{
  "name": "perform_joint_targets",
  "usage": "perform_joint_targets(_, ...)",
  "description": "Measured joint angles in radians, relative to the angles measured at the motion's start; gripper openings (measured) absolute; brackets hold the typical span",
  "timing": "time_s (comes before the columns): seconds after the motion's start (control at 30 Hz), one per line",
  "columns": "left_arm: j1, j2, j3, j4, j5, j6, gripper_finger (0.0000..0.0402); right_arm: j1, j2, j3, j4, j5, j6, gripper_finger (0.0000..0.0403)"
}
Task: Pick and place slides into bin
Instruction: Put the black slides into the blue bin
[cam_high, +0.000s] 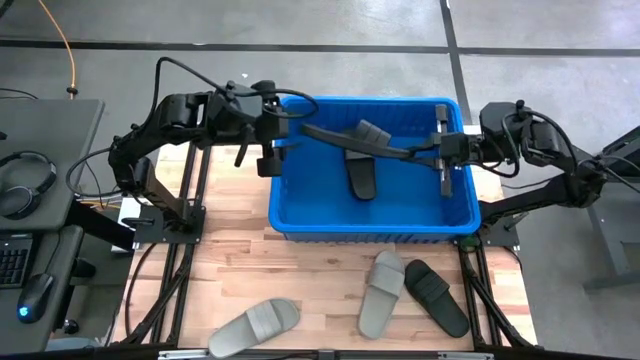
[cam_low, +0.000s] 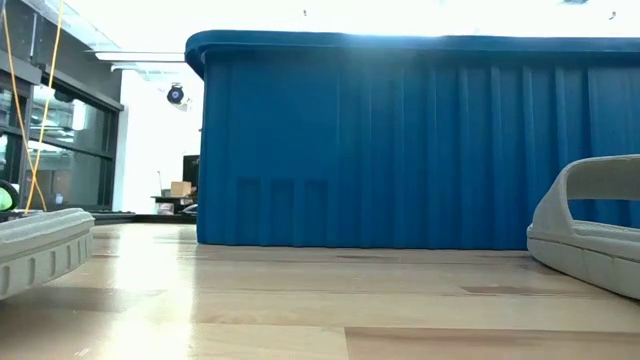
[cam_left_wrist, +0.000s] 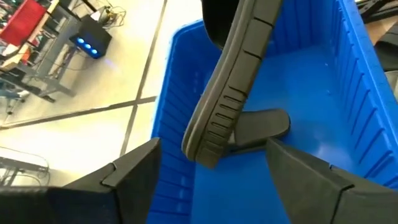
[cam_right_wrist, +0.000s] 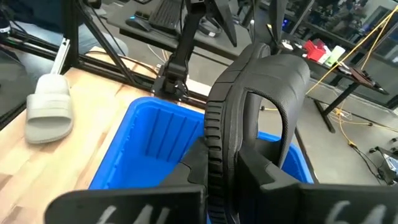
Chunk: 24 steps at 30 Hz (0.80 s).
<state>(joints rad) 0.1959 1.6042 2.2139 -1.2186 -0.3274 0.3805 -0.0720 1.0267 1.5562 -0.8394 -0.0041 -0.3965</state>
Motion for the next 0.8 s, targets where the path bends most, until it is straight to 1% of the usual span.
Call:
perform_joint_targets(0.1,0.0,0.0,0.0,-0.008,0.008,-0.017,0.0282,0.0,0.0,0.0,0.009,-0.02,0.005,0.0014)
perform_joint_targets(0.23,0.0,0.009,0.0,-0.01,0.071,-0.051,0.0282,0.0,0.0,0.0,0.035,-0.057,0.004,0.0014)
perform_joint_targets(0.37,-0.005,0.016,0.0,-0.009,0.081,-0.069,0.0282,0.0,0.0,0.0,0.054,-0.104,0.004,0.0014)
perform_joint_targets(0.53,-0.007,0.018,0.0,-0.004,0.13,-0.097,0.0281,0.0,0.0,0.0,0.052,-0.105,0.019,0.0014)
perform_joint_targets(0.63,-0.007,0.018,0.0,-0.004,0.174,-0.139,0.0271,0.0,0.0,0.0,0.052,-0.111,0.022,0.0014)
perform_joint_targets(0.8,-0.006,0.018,0.0,-0.004,0.223,-0.153,0.0234,0.001,0.003,0.0,0.052,-0.121,0.023,0.0014)
